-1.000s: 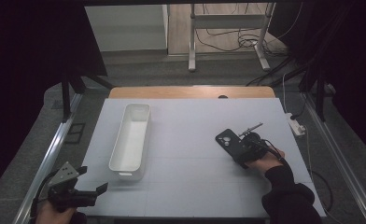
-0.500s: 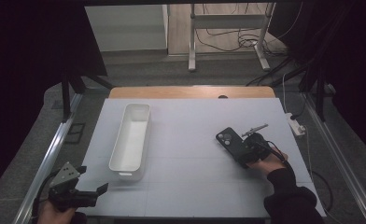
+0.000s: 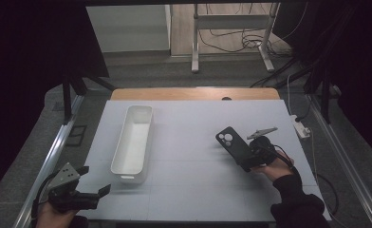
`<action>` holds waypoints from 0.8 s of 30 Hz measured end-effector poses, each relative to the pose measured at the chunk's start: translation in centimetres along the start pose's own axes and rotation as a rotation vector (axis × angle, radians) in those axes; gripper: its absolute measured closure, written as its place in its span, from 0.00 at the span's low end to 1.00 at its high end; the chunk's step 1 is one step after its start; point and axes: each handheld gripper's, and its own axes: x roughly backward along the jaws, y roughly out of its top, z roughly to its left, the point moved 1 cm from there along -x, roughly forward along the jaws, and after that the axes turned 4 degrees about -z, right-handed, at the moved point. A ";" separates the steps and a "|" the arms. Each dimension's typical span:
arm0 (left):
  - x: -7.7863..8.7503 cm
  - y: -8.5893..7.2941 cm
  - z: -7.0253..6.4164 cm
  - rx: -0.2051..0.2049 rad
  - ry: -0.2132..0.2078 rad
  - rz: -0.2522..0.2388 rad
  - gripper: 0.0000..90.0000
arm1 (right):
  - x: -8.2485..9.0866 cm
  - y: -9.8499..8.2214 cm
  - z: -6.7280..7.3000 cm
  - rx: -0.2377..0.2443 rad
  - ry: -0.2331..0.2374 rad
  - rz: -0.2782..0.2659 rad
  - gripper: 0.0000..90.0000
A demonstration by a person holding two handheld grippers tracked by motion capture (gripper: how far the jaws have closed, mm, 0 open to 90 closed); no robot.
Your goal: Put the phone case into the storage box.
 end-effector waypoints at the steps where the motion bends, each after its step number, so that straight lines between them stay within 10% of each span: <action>1: 0.0 0.1 0.1 0.010 -0.022 -0.012 0.00 | 0.2 0.0 0.2 0.006 0.003 -0.009 0.17; 24: -3.2 4.6 -1.0 -0.075 -0.172 -0.043 0.00 | 2.4 0.4 2.9 0.039 0.099 -0.108 0.17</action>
